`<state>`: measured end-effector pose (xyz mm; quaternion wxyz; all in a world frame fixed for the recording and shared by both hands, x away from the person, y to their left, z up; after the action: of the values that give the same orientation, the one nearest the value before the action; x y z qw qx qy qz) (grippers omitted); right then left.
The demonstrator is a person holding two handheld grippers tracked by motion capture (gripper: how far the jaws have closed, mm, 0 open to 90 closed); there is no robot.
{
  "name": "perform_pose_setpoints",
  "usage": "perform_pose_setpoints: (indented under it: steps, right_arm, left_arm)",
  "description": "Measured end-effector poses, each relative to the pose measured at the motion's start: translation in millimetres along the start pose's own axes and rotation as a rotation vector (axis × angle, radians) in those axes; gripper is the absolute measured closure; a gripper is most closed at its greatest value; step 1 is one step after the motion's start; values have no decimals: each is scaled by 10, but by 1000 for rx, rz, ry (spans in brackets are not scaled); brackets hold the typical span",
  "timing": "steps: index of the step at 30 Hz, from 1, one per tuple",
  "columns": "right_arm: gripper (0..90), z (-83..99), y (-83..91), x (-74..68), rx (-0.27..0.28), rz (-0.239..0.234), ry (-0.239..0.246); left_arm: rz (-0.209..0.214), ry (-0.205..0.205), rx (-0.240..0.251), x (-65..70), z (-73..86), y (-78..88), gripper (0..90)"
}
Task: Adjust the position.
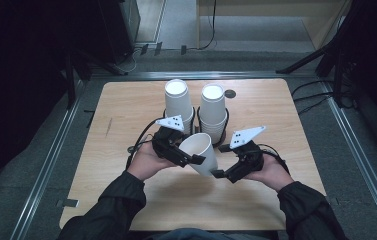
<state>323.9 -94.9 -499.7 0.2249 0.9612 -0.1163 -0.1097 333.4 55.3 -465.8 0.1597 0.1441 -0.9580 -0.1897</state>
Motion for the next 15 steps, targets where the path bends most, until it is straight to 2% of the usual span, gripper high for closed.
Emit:
perform_pose_setpoints:
  steps: [1,3,6,7,11,14,15]
  right_arm:
    - [140,18,14,17,-5,9,5]
    - [136,85,50,43,-38,26,17]
    - [136,112,65,54,-45,40,40]
    - [137,121,75,60,-47,63,31]
    - [138,105,78,85,-27,101,9]
    - [141,99,86,100,-28,121,-1]
    - [145,83,92,94,-13,119,5]
  left_arm:
    - [-10,-7,-9,-3,8,1,161]
    - [-28,-35,-34,-24,39,3,161]
    - [-43,-50,-44,-45,55,9,161]
    - [-49,-56,-57,-72,80,14,161]
    - [-61,-64,-76,-117,112,24,161]
    - [-68,-62,-96,-155,141,44,161]
    - [-74,-59,-103,-167,151,54,160]
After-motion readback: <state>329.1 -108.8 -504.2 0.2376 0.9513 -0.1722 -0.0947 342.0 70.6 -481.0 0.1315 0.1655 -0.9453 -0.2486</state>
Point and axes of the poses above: each handheld gripper's, and its own axes: y roughly backward along the jaws, z roughly out of its underside, x roughly to its right, the point moved 7 cm from there along -y, roughly forward along the jaws, and after that the axes turned 11 degrees about x, right-handed, at the moved point
